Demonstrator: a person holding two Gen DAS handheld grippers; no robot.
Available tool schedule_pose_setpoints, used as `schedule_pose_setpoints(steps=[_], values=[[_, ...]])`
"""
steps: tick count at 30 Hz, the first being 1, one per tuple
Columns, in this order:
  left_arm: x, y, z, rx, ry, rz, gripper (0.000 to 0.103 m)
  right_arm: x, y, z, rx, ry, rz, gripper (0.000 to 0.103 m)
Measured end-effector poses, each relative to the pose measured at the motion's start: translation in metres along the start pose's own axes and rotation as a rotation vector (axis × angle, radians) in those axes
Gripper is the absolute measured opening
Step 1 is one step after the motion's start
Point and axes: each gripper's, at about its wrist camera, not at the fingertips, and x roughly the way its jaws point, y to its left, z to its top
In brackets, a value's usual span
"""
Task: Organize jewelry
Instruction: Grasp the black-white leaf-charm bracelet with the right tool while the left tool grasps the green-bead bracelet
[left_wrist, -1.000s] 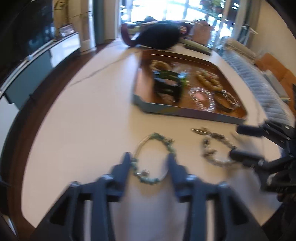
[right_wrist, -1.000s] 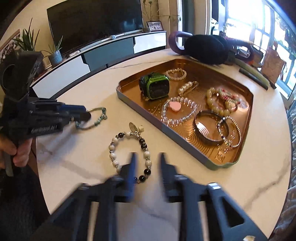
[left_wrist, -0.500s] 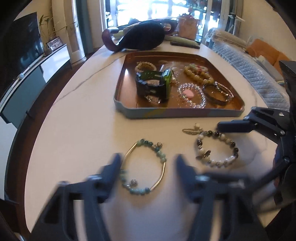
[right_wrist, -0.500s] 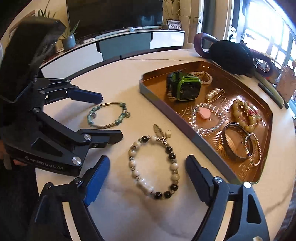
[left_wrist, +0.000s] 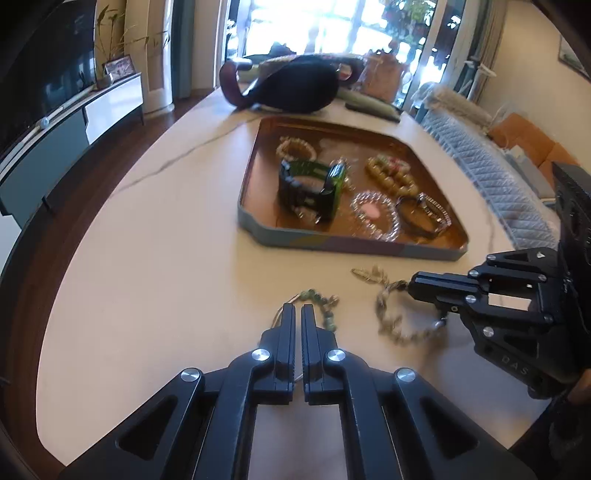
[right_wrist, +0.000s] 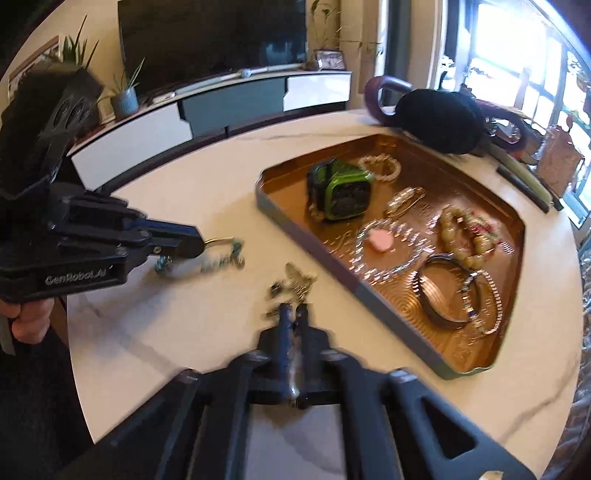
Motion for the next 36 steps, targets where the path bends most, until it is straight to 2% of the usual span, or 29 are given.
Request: schedule_pose_setpoints(steps=[4, 7, 9, 10, 12, 13, 20, 22, 25, 27, 28, 29, 30, 31, 32, 34, 36], values=[[0.001, -0.001, 0.000, 0.012, 0.013, -0.014, 0.003, -0.004, -0.005, 0.000, 0.007, -0.002, 0.002, 0.000], [0.010, -0.003, -0.003, 0.022, 0.046, 0.033, 0.006, -0.005, -0.005, -0.002, 0.001, -0.015, 0.013, 0.000], [0.016, -0.001, -0.004, 0.013, 0.060, 0.053, 0.011, -0.004, -0.006, -0.004, 0.012, -0.017, 0.008, 0.000], [0.017, 0.000, -0.003, 0.008, 0.055, 0.066, 0.016, -0.003, -0.007, -0.004, 0.014, -0.017, 0.007, 0.001], [0.019, 0.003, -0.002, 0.010, 0.047, 0.106, 0.044, -0.001, -0.007, -0.005, 0.009, -0.025, -0.004, 0.006], [0.019, 0.004, -0.003, 0.009, 0.045, 0.120, 0.049, 0.001, -0.008, -0.005, 0.007, -0.022, -0.008, 0.007], [0.018, 0.008, 0.002, 0.024, 0.034, 0.107, 0.050, 0.006, -0.008, -0.004, -0.012, -0.025, 0.001, 0.019], [0.014, 0.007, 0.003, 0.052, 0.019, 0.142, 0.051, 0.007, -0.006, -0.004, -0.022, -0.014, 0.008, 0.021], [0.017, 0.014, 0.005, 0.053, 0.025, 0.181, 0.060, 0.012, -0.004, -0.007, -0.041, 0.014, -0.005, 0.028], [0.025, 0.021, 0.003, 0.036, 0.050, 0.169, 0.065, 0.011, -0.006, -0.007, -0.035, 0.012, 0.002, 0.030], [0.025, 0.024, 0.004, 0.025, 0.047, 0.158, 0.064, 0.011, -0.007, -0.007, -0.030, 0.013, 0.009, 0.030], [0.025, 0.023, 0.004, 0.038, 0.051, 0.148, 0.059, 0.011, -0.008, -0.006, -0.033, 0.015, 0.011, 0.030], [0.025, 0.021, 0.004, 0.058, 0.050, 0.137, 0.041, 0.012, -0.006, -0.006, -0.043, 0.017, 0.012, 0.015], [0.024, 0.019, 0.005, 0.073, 0.047, 0.116, 0.027, 0.012, -0.005, -0.005, -0.055, 0.022, 0.029, 0.008], [0.024, 0.019, 0.005, 0.072, 0.051, 0.097, 0.004, 0.013, -0.002, -0.004, -0.063, 0.027, 0.027, 0.007], [0.023, 0.020, 0.005, 0.052, 0.064, 0.048, 0.004, 0.014, 0.000, -0.003, -0.060, 0.023, 0.014, 0.007], [0.022, 0.020, 0.005, 0.036, 0.069, 0.037, 0.003, 0.015, -0.002, -0.003, -0.034, 0.011, 0.011, 0.007]])
